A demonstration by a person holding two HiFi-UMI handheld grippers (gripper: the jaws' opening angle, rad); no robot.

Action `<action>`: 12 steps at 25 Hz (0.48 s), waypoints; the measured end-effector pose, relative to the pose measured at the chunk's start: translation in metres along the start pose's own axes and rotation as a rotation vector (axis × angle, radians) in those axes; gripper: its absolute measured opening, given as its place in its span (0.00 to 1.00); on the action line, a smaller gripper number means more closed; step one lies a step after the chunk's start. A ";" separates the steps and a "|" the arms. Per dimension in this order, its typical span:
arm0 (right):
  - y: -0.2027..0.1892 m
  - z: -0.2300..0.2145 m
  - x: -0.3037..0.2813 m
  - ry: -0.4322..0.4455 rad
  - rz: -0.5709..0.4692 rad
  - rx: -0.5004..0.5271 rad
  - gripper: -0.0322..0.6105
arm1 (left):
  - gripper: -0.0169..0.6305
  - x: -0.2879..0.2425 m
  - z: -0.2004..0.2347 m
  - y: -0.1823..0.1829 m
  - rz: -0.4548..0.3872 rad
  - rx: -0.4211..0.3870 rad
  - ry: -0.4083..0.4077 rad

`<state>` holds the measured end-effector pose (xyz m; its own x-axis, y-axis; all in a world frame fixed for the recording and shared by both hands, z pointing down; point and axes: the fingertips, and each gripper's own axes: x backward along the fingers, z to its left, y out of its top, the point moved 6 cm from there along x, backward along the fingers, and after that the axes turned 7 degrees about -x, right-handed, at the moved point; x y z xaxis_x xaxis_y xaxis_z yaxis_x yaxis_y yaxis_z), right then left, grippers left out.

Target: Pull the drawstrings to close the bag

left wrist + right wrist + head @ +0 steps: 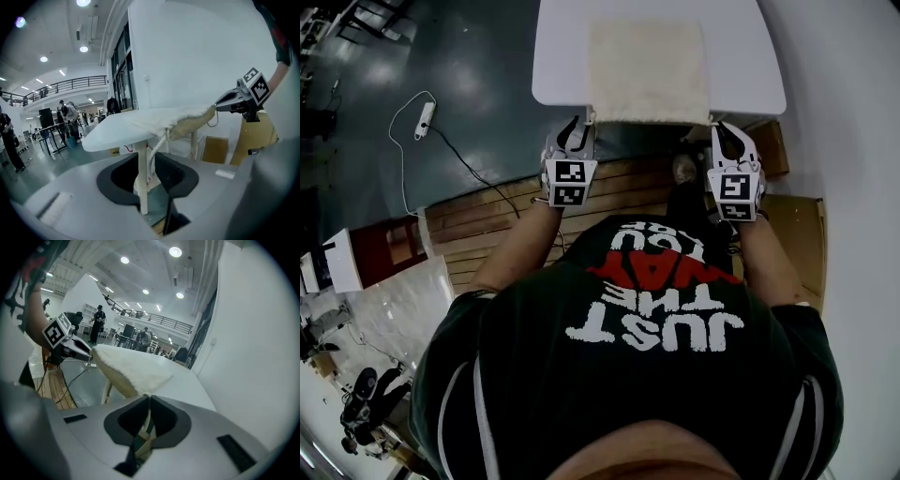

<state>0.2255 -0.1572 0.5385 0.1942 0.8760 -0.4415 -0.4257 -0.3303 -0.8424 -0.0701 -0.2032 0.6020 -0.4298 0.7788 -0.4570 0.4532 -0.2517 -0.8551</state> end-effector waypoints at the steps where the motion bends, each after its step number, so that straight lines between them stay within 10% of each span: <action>1: 0.001 0.001 0.000 0.001 -0.002 -0.006 0.08 | 0.18 -0.001 0.000 0.001 -0.004 -0.008 0.000; 6: 0.003 0.000 0.001 -0.007 -0.012 -0.006 0.08 | 0.18 -0.009 -0.012 0.007 -0.026 -0.046 -0.020; 12: 0.000 -0.012 0.001 -0.048 -0.016 0.012 0.08 | 0.15 -0.004 0.023 0.002 0.018 0.004 0.136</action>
<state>0.2360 -0.1609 0.5346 0.1585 0.8969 -0.4129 -0.4333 -0.3126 -0.8453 -0.0856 -0.2204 0.5968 -0.3117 0.8447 -0.4351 0.4565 -0.2684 -0.8483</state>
